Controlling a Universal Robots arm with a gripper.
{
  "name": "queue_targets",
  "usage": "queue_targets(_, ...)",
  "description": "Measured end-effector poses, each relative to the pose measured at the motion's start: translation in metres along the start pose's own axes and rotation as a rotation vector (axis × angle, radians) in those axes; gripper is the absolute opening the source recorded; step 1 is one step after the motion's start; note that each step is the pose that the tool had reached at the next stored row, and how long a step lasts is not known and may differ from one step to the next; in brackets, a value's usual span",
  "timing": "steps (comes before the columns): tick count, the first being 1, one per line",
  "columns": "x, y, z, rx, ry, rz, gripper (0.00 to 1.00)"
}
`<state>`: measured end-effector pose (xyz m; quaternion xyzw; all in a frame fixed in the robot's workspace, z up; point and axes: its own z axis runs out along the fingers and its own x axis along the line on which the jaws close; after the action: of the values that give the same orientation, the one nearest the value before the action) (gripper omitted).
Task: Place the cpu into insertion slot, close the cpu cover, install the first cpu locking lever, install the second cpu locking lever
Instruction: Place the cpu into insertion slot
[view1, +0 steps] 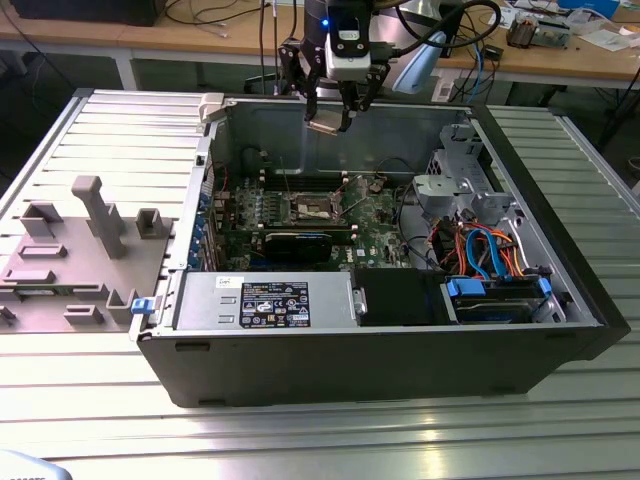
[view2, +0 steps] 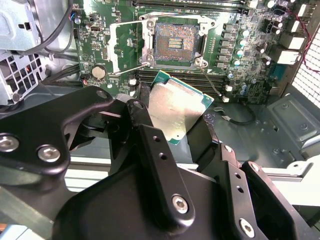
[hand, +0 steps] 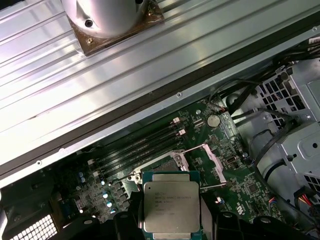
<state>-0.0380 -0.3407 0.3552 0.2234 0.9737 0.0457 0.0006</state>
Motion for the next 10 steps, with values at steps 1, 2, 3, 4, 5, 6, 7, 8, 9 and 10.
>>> queue_targets(1,0.0,0.0,0.0,0.0,0.0,0.001,0.55)
queue_targets(2,0.0,0.0,0.0,-0.0001,-0.0001,0.001,0.55)
queue_targets(3,0.0,0.0,0.0,0.0,-0.0001,0.002,0.55)
queue_targets(4,0.0,0.0,0.0,0.0,-0.0002,0.002,0.55)
queue_targets(5,0.0,0.0,0.0,-0.0001,-0.0002,0.002,0.55)
queue_targets(6,0.0,0.0,0.0,-0.0001,-0.0002,0.003,0.55)
queue_targets(7,0.0,0.0,0.0,-0.0001,-0.0003,0.004,0.55)
queue_targets(8,0.0,0.0,0.0,-0.0001,-0.0004,0.004,0.55)
queue_targets(9,0.0,0.0,0.0,-0.0001,-0.0004,0.005,0.55)
queue_targets(10,0.0,0.0,0.0,-0.0001,-0.0005,0.005,0.55)
